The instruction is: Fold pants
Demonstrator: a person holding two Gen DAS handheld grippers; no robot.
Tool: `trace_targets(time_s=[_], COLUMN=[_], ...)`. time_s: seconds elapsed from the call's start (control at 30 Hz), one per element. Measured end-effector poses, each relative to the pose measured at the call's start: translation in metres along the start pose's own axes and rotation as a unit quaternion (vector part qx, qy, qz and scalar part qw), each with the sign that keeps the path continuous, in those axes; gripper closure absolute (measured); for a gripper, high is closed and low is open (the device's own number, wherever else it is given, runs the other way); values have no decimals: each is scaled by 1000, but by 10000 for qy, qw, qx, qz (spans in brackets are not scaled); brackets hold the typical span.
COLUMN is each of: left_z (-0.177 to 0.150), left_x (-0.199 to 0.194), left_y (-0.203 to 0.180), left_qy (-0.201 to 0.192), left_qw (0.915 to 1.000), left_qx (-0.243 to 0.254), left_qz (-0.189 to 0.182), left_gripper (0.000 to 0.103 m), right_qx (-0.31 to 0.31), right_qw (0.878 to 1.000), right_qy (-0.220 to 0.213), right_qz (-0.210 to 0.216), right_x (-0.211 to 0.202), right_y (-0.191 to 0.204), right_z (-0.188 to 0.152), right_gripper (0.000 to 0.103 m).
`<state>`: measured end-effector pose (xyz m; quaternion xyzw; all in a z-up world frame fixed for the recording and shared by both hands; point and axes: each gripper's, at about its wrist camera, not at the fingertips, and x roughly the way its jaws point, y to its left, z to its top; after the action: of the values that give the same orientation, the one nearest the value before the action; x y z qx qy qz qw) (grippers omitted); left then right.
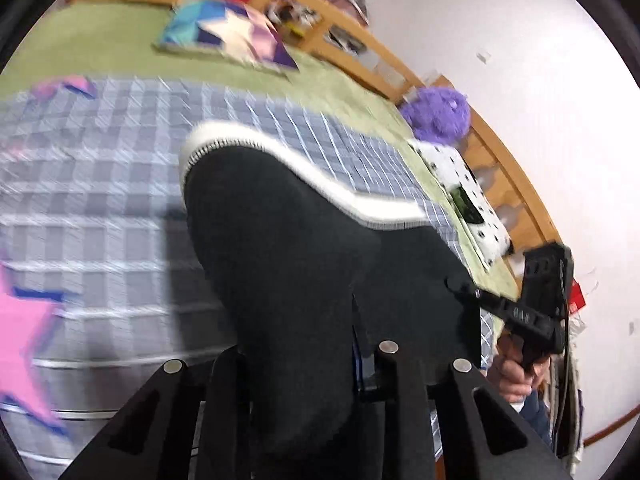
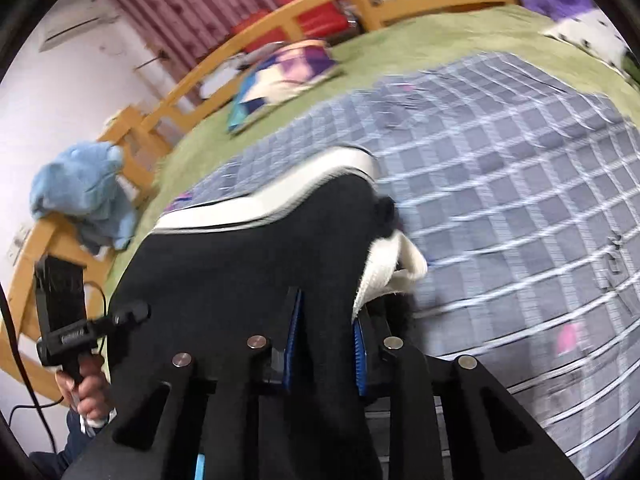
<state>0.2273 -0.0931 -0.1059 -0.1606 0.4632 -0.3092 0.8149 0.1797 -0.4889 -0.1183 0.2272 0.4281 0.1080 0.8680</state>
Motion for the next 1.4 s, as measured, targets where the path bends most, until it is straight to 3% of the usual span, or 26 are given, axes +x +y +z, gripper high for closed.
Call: trace_targets(time_s=[0.1, 0.2, 0.3, 0.33, 0.4, 0.47, 0.6, 0.7, 0.8, 0.9, 1.0, 1.17, 1.27, 1.4], left_z=[9, -1, -24, -28, -38, -44, -55, -70, -94, -133, -160, -146, -126, -77], left_x=[-37, -41, -16, -11, -2, -8, -45, -79, -98, -81, -48, -72, -97, -103], left_y=[30, 70, 115, 120, 122, 115, 80, 57, 34, 36, 61, 62, 53, 55], left_qy=[55, 228, 627, 646, 581, 471, 171, -219, -433, -204, 253, 87, -340, -781], left_qw=[9991, 9945, 9900, 9894, 9881, 9878, 9814, 9787, 9824, 9797, 9788, 9861, 9788, 9812], left_qx=[-30, -132, -568, -623, -540, -403, 205, 404, 580, 666, 342, 226, 607, 508], left_qz=[429, 1013, 1131, 1144, 1316, 1430, 1901, 1999, 1724, 1877, 2003, 1645, 1924, 1690], left_gripper=[79, 76, 55, 43, 30, 32, 32, 32, 32, 32, 30, 30, 32, 32], right_qx=[-55, -150, -354, -422, -186, -86, -601, -450, -582, -826, -867, -886, -1089, -1258], right_qw=[9993, 9978, 9981, 9980, 9978, 9987, 9966, 9982, 9981, 9962, 9932, 9914, 9922, 9918], right_qy=[23, 249, 412, 357, 431, 446, 436, 130, -7, 239, 577, 774, 412, -65], right_qz=[375, 590, 296, 314, 460, 251, -367, -362, -177, -139, -520, -575, -438, -204], right_x=[17, 62, 99, 103, 109, 109, 88, 49, 21, 28, 53, 50, 28, 23], right_y=[42, 71, 73, 67, 50, 47, 73, 75, 84, 94, 88, 86, 95, 113], right_z=[-2, -13, -27, -29, -26, -21, -22, -35, -55, -80, -108, -111, -91, -56], right_gripper=[85, 85, 78, 78, 76, 71, 64, 64, 64, 65, 65, 68, 68, 68])
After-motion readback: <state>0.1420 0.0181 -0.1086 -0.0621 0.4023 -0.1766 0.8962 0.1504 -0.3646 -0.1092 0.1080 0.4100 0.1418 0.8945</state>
